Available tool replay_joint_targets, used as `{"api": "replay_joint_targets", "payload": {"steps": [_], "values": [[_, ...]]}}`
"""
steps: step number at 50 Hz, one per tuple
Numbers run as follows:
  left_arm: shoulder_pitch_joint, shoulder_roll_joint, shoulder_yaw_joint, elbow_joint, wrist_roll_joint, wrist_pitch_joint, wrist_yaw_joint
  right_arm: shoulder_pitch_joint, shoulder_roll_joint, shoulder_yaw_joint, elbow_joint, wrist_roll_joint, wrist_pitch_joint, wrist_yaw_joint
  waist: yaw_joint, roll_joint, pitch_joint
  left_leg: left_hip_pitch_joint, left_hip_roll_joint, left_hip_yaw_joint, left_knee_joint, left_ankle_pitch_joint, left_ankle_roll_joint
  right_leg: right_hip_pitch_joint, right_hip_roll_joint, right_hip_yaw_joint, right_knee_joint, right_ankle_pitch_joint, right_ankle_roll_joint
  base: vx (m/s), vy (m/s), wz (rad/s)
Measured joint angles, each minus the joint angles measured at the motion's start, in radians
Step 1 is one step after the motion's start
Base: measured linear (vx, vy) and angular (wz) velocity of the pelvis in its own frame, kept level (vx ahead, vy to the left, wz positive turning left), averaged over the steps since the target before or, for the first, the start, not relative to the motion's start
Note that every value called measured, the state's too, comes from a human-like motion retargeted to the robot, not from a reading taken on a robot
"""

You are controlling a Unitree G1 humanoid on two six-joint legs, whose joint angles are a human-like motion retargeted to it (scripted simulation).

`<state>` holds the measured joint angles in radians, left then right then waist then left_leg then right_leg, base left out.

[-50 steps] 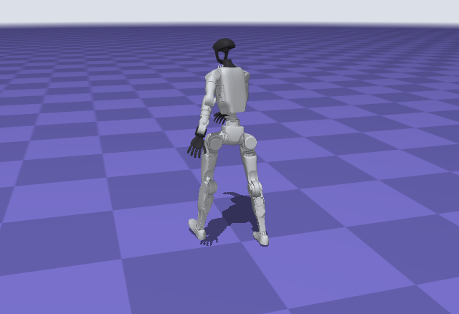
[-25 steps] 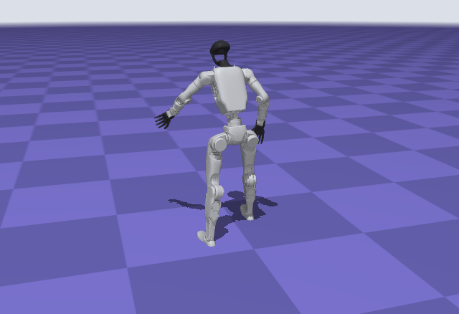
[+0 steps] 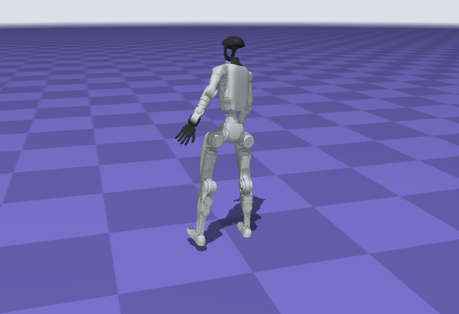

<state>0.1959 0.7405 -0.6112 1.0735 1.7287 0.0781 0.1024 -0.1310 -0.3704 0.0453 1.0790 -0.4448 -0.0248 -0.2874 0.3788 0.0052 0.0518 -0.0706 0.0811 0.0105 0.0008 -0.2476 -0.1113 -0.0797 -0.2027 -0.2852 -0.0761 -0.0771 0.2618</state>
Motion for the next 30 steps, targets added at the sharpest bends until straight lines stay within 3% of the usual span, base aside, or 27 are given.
{"api": "replay_joint_targets", "payload": {"steps": [10, 18, 25, 30], "values": [[0.176, -0.035, 0.031, 0.112, 0.008, -0.053, -0.071, -0.247, -0.042, 0.090, 0.145, -0.047, 0.003, 0.072, 0.130, -0.014, 0.076, -0.150, -0.022, 0.228, -0.088, 0.033, 0.006, 0.064, 0.020, 0.034, 0.022, -0.071, 0.000, 0.24, -0.02, -0.25], [0.124, 0.019, 0.085, 0.053, 0.054, -0.067, -0.039, -0.261, 0.015, 0.100, -0.067, 0.035, -0.059, 0.064, 0.179, -0.121, 0.161, -0.162, -0.002, 0.332, -0.088, 0.056, 0.005, 0.088, 0.056, 0.137, 0.025, -0.117, 0.000, 0.30, 0.06, -0.79], [-0.084, 0.073, 0.009, 0.119, 0.039, 0.010, -0.049, -0.072, 0.070, 0.204, -0.235, 0.037, -0.089, 0.132, 0.094, -0.246, 0.194, -0.067, -0.008, 0.327, -0.085, 0.094, 0.008, 0.145, 0.035, 0.166, 0.076, -0.111, -0.020, 0.36, 0.22, -0.30], [-0.413, 0.127, -0.166, 0.186, 0.121, 0.021, -0.046, 0.099, 0.056, 0.257, -0.279, 0.027, -0.138, 0.211, 0.000, -0.243, 0.206, -0.016, 0.050, 0.284, -0.063, 0.066, -0.012, 0.077, 0.101, 0.143, 0.235, -0.124, -0.093, 0.28, 0.08, 0.33]]}}
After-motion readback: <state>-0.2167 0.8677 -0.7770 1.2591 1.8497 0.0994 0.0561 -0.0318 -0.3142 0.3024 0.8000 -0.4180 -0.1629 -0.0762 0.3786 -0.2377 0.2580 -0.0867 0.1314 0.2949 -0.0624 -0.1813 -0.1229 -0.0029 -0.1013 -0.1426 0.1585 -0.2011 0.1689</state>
